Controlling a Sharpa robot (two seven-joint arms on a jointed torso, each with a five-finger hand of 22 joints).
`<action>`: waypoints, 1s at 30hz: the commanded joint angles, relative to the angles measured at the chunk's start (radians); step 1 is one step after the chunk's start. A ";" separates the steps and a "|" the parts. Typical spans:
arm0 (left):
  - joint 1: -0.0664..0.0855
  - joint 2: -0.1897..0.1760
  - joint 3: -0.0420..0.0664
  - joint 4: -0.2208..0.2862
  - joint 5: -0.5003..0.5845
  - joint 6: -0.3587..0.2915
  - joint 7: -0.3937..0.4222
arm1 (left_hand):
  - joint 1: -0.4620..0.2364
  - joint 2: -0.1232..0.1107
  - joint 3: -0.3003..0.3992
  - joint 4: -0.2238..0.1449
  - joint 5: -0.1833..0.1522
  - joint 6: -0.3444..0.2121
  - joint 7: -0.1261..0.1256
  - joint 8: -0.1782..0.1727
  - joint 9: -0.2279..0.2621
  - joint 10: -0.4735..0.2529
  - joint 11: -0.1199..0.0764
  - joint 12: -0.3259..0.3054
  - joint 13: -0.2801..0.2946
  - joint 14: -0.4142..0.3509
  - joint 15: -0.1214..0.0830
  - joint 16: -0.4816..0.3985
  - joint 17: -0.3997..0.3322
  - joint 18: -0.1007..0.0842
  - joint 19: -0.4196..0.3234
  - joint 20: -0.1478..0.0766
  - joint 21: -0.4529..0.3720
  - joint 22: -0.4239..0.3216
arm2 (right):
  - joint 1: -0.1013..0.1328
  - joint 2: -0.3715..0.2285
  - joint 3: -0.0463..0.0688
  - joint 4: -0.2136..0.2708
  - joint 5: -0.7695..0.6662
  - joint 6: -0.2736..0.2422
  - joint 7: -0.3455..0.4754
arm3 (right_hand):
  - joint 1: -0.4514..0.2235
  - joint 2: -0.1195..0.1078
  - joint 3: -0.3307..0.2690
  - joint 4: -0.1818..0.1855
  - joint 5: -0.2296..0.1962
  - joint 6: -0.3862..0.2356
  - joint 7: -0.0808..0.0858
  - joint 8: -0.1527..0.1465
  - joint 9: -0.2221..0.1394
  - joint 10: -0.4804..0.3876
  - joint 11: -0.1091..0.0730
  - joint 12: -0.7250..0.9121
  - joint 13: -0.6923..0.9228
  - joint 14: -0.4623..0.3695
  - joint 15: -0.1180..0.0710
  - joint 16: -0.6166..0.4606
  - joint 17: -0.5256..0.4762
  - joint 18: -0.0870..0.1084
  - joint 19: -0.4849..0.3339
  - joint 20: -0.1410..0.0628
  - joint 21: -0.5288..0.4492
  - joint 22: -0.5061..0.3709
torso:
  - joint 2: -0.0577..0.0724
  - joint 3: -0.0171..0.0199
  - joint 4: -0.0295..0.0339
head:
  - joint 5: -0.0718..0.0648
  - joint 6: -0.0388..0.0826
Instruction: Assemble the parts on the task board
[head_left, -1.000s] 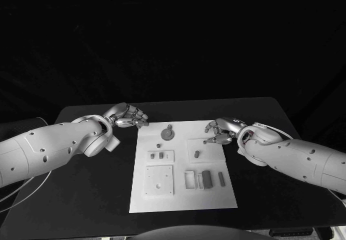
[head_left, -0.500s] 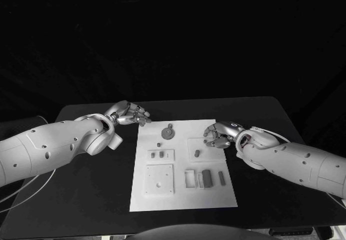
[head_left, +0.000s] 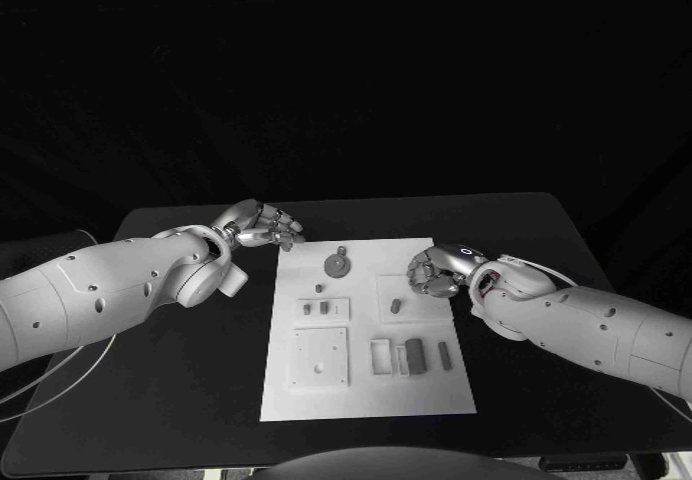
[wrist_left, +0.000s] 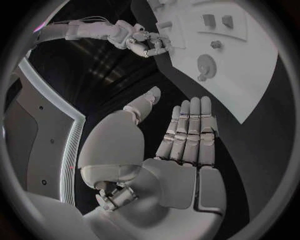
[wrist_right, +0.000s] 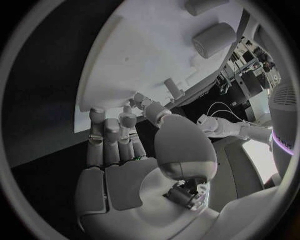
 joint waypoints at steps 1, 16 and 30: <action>0.001 0.002 0.001 0.001 0.015 0.015 -0.005 | -0.001 0.010 -0.004 0.000 -0.006 0.003 0.005 0.004 -0.001 0.011 0.000 -0.004 -0.002 0.010 -0.002 -0.003 0.002 -0.001 0.008 0.001 -0.002 -0.002 | -0.002 0.003 -0.002 -0.008 -0.017 -0.001 -0.002 | -0.001 0.007 0.011 0.004 0.002 0.025 0.011 0.005 0.004 0.000 -0.010 0.001 -0.001 -0.001 -0.010 0.003 -0.001 0.021 0.009 -0.001 0.003 -0.001 | -0.001 -0.0009 0.0001 | -0.001 0.001; 0.001 0.004 0.001 -0.001 0.015 0.018 -0.008 | -0.002 0.016 -0.009 -0.001 -0.006 0.005 0.004 0.006 -0.003 0.018 -0.002 -0.006 -0.004 0.015 -0.004 -0.003 0.007 -0.002 0.015 -0.002 -0.003 -0.003 | -0.005 0.012 -0.004 -0.017 -0.021 0.005 0.001 | -0.013 0.005 0.024 0.010 0.001 0.043 0.003 0.013 0.015 0.009 -0.018 -0.002 -0.004 0.004 -0.018 0.002 -0.002 0.021 0.013 -0.002 0.006 -0.001 | 0.000 -0.0012 0.0010 | 0.000 0.000; 0.001 0.003 0.001 -0.009 0.015 0.023 -0.026 | -0.002 0.017 -0.011 -0.002 -0.006 0.003 0.003 0.006 -0.004 0.018 -0.001 -0.010 -0.006 0.016 -0.005 -0.005 0.009 -0.003 0.017 -0.003 -0.005 -0.004 | -0.005 0.014 -0.005 -0.015 -0.021 0.011 0.002 | -0.016 0.003 0.025 0.011 0.001 0.043 0.003 0.012 0.016 0.010 -0.018 -0.003 -0.004 0.004 -0.019 0.002 -0.002 0.021 0.013 -0.003 0.006 -0.002 | 0.000 -0.0020 0.0005 | -0.001 -0.003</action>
